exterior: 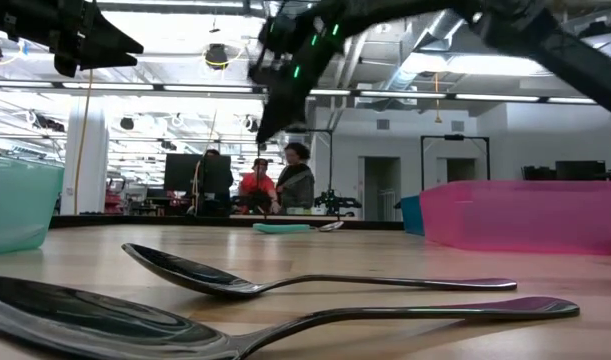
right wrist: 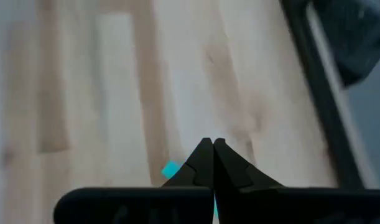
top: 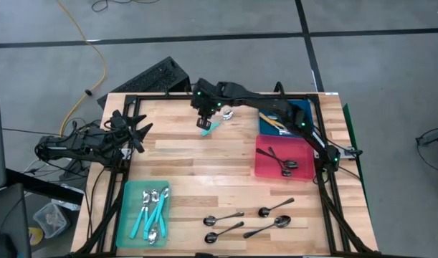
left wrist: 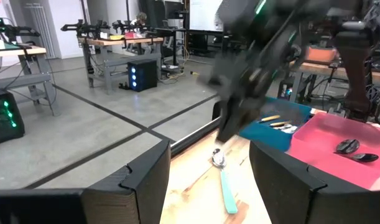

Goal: Sort silverware by color (type)
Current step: Put the blue spoon into the skyblue bin

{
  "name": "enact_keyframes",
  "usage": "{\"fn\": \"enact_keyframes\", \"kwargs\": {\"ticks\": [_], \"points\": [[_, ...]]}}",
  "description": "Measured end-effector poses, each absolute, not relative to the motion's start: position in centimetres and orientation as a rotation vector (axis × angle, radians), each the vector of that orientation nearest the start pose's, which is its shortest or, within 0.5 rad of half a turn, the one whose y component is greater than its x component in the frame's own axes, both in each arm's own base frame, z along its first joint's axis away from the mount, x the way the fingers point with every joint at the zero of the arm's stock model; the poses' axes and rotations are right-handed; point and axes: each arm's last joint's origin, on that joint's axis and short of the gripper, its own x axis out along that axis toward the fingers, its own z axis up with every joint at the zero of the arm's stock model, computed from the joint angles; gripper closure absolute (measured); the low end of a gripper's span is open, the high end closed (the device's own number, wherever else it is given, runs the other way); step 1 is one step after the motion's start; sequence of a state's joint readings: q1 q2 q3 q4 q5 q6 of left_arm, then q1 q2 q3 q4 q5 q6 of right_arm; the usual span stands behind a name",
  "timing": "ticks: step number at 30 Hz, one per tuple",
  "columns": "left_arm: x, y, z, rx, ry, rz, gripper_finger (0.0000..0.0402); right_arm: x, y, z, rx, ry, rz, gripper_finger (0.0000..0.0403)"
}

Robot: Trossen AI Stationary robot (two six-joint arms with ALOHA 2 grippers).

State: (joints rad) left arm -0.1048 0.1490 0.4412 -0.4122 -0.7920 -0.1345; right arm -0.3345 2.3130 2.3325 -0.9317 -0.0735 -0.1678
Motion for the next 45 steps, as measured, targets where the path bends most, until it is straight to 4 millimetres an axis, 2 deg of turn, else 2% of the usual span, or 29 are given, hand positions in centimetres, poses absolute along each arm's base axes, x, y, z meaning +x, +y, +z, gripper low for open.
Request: {"fn": "enact_keyframes", "kwargs": {"ticks": [5,8,12,15,18,20,25,27,31,33,37,40,43,45], "points": [[6.6,1.4,26.0,-0.076,0.064,0.692,0.0196,43.7,-14.6,34.7,-0.026,0.888,-0.148,0.0388],[6.6,1.4,26.0,-0.076,0.064,0.692,0.0196,41.4,-14.2,37.1,-0.038,0.894,-0.077,0.0388],[6.6,1.4,26.0,-0.076,0.064,0.692,0.0196,38.6,-13.7,39.1,0.031,0.875,0.158,0.0388],[6.6,1.4,26.0,-0.077,0.064,0.692,0.0196,37.3,-13.4,40.1,0.039,0.879,0.192,0.0388],[6.6,1.4,26.0,-0.078,0.063,0.692,0.0196,36.7,-13.1,39.8,0.037,0.899,0.313,0.0388],[6.6,1.4,26.0,-0.079,0.063,0.692,0.0196,36.1,-13.0,39.3,0.101,0.945,0.389,0.0388],[6.6,1.4,26.0,-0.08,0.063,0.692,0.0196,34.9,-12.7,39.5,0.148,1.013,0.4,0.0388],[6.6,1.4,26.0,-0.082,0.062,0.692,0.0196,34.3,-12.6,40.1,0.141,1.002,0.385,0.0387],[6.6,1.4,26.0,-0.082,0.062,0.692,0.0196,31.6,-11.8,43.1,0.151,0.961,0.289,0.0387],[6.6,1.4,26.0,-0.082,0.062,0.692,0.0196,30.0,-10.8,44.8,0.13,0.925,0.262,0.0387],[6.6,1.4,26.0,-0.082,0.062,0.692,0.0196,26.1,-6.7,48.5,0.056,0.834,0.262,0.0387],[6.6,1.4,26.0,-0.081,0.063,0.692,0.0196,22.5,-3.7,50.6,-0.029,0.79,0.132,0.0387],[6.6,1.4,26.0,-0.082,0.062,0.693,0.0196,19.9,-1.2,51.3,-0.075,0.694,0.07,0.0387],[6.6,1.4,26.0,-0.081,0.063,0.692,0.0196,19.3,0.0,50.6,-0.108,0.617,0.047,0.0387]]}}
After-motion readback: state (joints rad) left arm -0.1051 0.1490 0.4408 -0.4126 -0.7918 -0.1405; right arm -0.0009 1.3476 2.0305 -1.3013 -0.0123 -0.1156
